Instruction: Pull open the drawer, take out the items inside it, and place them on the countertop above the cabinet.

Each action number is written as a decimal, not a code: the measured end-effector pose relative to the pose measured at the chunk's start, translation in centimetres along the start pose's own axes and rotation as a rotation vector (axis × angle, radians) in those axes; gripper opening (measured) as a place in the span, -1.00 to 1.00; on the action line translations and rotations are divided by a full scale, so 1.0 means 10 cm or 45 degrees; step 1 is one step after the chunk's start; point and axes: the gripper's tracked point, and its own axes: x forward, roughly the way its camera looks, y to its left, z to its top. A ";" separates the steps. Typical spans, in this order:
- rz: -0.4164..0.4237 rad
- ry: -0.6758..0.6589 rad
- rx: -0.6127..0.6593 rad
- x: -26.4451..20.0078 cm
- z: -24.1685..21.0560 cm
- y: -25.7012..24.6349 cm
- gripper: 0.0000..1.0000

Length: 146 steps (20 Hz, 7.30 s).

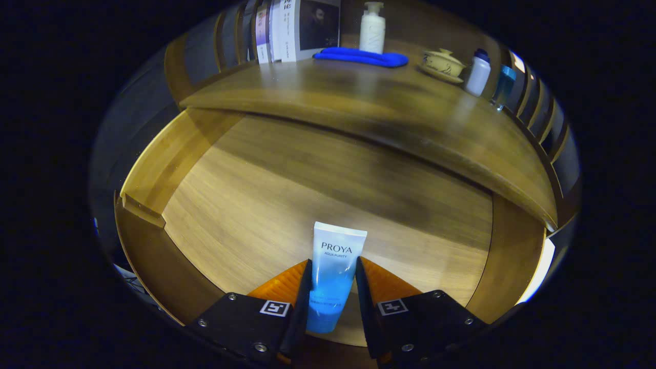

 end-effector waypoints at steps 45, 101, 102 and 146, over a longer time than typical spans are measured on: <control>-0.402 -1.023 0.272 -1.29 1.81 -0.25 0.88; -0.471 -1.055 0.241 -0.73 -0.59 0.79 0.89; -0.473 -1.057 0.245 -0.71 -0.53 0.78 0.89; -0.417 -1.093 0.291 -0.06 0.63 0.27 0.91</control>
